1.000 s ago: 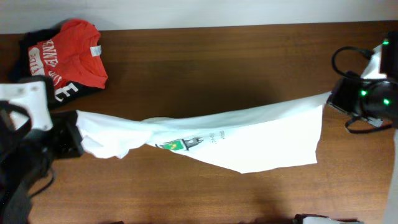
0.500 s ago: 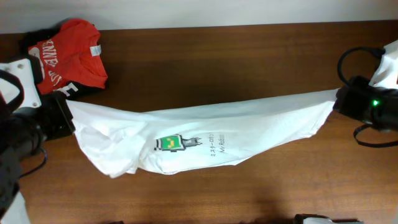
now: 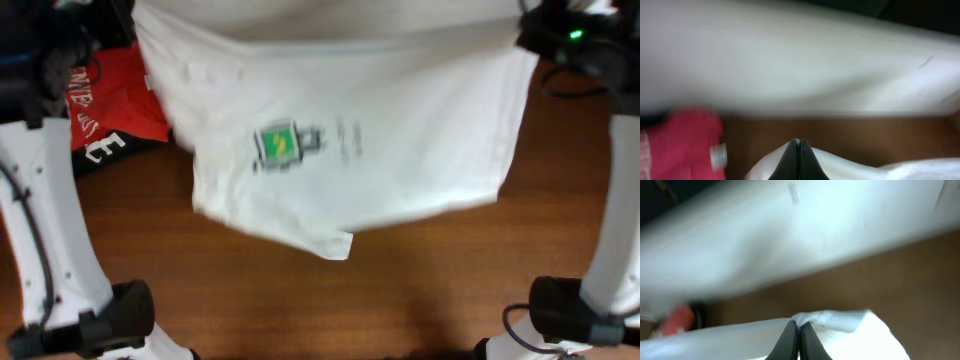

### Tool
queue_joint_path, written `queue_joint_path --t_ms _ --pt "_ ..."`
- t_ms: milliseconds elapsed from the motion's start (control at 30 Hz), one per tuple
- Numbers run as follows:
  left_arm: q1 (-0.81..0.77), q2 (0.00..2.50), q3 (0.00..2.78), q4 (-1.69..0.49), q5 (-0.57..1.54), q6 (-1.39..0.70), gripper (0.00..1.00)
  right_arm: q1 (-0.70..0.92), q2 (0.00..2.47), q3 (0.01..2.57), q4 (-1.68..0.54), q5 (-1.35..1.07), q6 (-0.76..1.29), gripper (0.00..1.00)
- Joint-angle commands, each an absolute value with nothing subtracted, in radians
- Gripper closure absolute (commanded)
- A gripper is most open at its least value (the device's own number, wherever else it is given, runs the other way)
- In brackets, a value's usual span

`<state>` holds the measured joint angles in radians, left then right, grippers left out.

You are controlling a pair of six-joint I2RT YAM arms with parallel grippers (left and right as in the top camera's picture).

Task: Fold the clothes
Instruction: 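Lift the shirt with both grippers and shake it out in the air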

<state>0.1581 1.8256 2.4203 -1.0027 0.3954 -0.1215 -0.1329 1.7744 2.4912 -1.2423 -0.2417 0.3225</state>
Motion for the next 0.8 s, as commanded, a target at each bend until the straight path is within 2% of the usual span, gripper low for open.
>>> queue_joint_path --t_ms 0,67,133,200,300,333,433,667,733,767 --pt "0.16 1.733 2.757 -0.977 0.374 -0.154 0.99 -0.226 1.708 2.824 -1.281 -0.252 0.329 0.96" --pt "0.16 1.732 2.871 -1.019 0.374 -0.152 0.99 -0.277 1.706 2.947 -1.348 -0.252 0.329 0.96" --pt "0.16 1.732 2.889 -1.061 0.377 -0.138 1.0 -0.289 1.708 2.962 -1.416 -0.252 0.312 0.96" --pt "0.16 1.749 2.861 -1.172 0.368 -0.064 0.99 -0.288 1.732 2.94 -1.502 -0.251 0.29 0.96" --pt "0.16 1.838 2.716 -1.431 0.237 -0.047 0.99 -0.286 1.831 2.874 -1.699 -0.26 0.263 0.96" --pt "0.16 1.874 2.651 -1.48 0.243 -0.031 0.99 -0.274 1.845 2.816 -1.699 -0.316 0.186 0.96" --pt "0.16 1.935 2.413 -1.539 0.25 -0.029 1.0 -0.227 1.845 2.536 -1.699 -0.34 0.175 0.96" --pt "0.139 1.822 2.439 -1.666 0.247 0.019 0.99 -0.2 1.794 2.488 -1.699 -0.337 0.173 0.96" --pt "0.111 1.835 2.436 -1.642 0.249 0.024 1.0 -0.176 1.822 2.486 -1.693 -0.336 0.172 0.96" --pt "0.094 1.866 2.435 -1.559 0.255 0.023 0.99 -0.155 1.858 2.483 -1.643 -0.336 0.173 0.96"
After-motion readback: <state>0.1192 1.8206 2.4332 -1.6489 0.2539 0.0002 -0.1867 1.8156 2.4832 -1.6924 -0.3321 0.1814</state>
